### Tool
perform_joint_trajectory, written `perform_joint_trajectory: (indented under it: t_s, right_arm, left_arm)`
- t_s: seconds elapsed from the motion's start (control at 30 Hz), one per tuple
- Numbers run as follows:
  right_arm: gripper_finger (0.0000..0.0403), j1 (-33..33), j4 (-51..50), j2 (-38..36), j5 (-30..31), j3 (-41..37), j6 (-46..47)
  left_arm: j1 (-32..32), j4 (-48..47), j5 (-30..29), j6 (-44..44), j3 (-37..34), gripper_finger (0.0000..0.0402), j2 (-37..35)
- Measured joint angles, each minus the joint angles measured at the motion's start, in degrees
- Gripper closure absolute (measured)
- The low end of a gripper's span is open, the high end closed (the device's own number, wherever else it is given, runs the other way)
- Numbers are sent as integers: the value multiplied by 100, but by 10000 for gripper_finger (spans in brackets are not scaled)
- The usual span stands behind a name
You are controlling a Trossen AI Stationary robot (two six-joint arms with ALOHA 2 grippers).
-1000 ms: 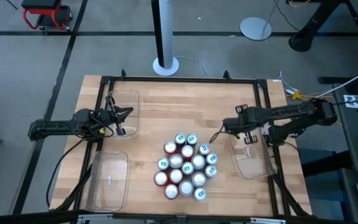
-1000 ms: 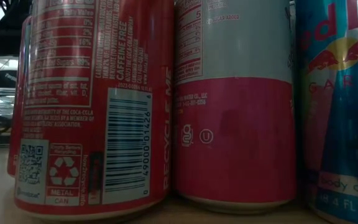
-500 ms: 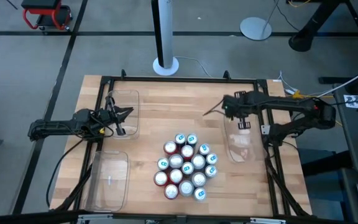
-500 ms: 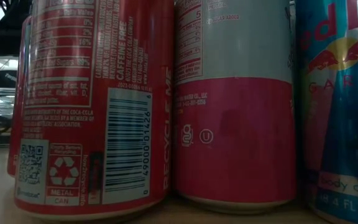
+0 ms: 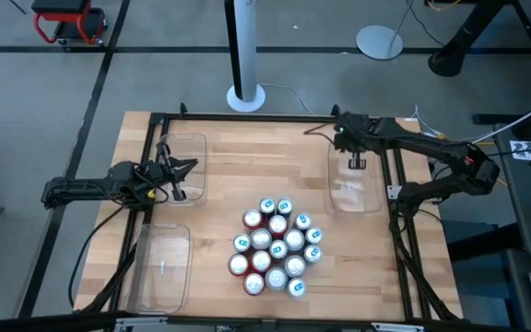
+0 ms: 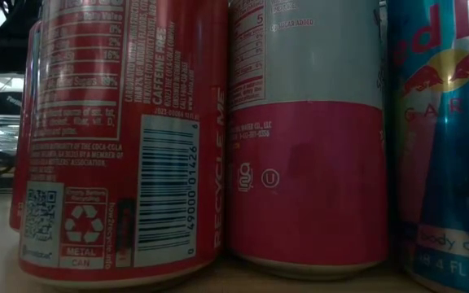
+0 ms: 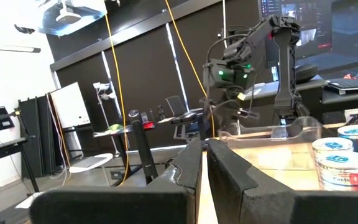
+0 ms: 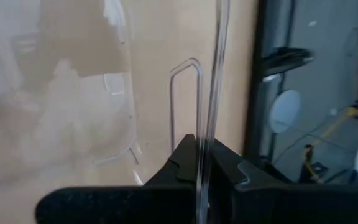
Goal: Sort soda cans
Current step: Move the transparent bins into the top middle
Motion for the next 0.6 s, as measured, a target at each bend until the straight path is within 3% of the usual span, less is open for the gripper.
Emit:
perform_joint_trajectory:
  t_s: [0.6]
  right_arm:
    - [390,-1245,1748,23,68,0,-1788]
  left_arm:
    - [0,61,2,-34,0,382,-1]
